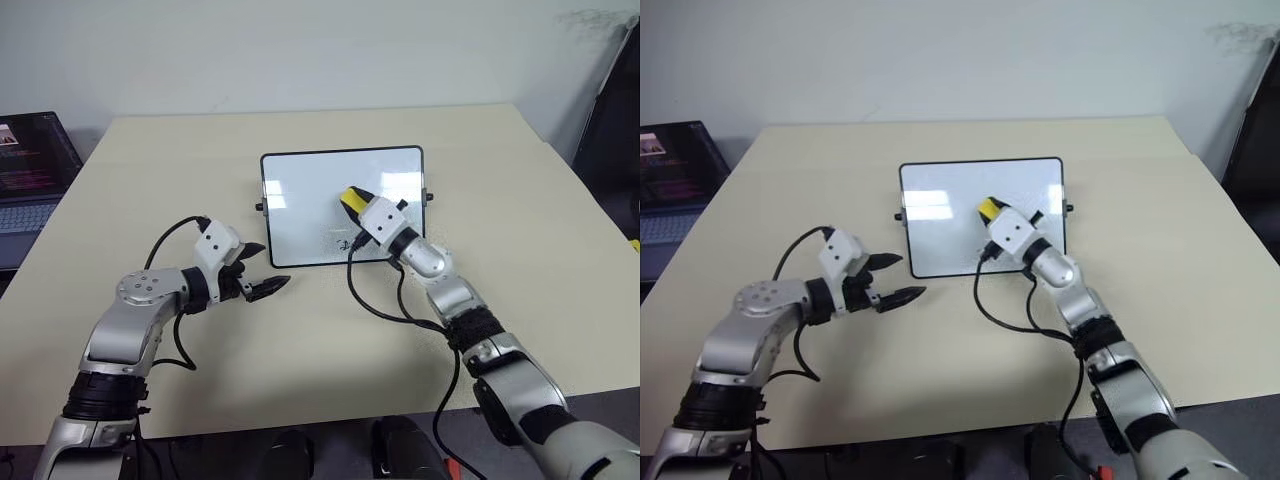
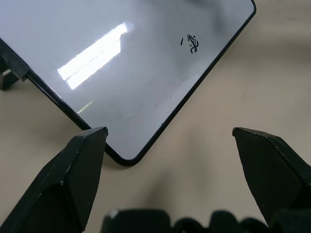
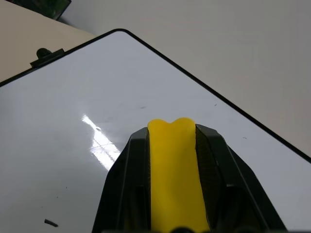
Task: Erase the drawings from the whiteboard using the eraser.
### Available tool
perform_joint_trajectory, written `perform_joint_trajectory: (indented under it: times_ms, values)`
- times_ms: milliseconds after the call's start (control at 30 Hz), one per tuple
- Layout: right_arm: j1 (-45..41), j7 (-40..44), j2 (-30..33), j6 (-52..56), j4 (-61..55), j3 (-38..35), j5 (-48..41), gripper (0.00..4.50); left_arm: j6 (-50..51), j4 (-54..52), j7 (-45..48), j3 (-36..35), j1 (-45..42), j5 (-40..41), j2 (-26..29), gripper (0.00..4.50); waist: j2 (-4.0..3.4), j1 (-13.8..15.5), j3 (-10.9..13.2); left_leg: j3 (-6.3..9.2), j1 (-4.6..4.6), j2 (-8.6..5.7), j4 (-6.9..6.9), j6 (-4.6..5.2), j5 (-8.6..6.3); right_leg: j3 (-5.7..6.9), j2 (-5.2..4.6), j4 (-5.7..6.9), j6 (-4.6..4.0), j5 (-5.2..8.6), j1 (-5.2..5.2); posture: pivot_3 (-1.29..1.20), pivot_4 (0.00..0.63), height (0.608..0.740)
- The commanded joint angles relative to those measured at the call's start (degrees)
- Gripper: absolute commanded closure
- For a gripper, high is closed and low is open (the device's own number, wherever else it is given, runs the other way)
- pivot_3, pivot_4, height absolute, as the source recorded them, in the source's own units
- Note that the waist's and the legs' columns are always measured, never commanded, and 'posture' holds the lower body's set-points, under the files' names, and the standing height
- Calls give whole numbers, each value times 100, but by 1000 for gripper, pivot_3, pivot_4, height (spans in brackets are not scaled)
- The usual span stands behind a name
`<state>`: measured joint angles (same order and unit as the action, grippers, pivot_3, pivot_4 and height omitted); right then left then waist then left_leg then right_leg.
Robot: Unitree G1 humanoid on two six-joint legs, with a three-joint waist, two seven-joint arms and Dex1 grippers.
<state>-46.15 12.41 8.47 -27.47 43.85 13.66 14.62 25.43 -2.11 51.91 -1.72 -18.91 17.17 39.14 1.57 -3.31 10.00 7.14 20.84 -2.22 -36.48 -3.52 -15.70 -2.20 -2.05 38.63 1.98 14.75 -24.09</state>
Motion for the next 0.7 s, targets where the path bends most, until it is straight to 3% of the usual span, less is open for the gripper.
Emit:
perform_joint_trajectory:
  times_ms: [33,333,700]
  values:
    - [-186,-275,-108,-490,620,59,140,3535,-129,-42,28,-74,-121,2,69,0,0,-1,0,-1,0,-1,0,0,0,-1,0,0,0,0,0,0,150,740]
    - [-60,-200,-409,-785,1516,304,340,3535,-125,49,27,-160,-149,6,104,0,2,-68,-2,-7,-15,0,-12,2,-1,-10,3,29,-1,-1,3,0,150,740]
    - [6,120,-575,-787,1670,453,334,3535,-171,164,4,-186,-207,4,105,0,1,-149,-2,-2,-48,1,-37,3,-1,-9,34,35,-5,-3,41,0,150,740]
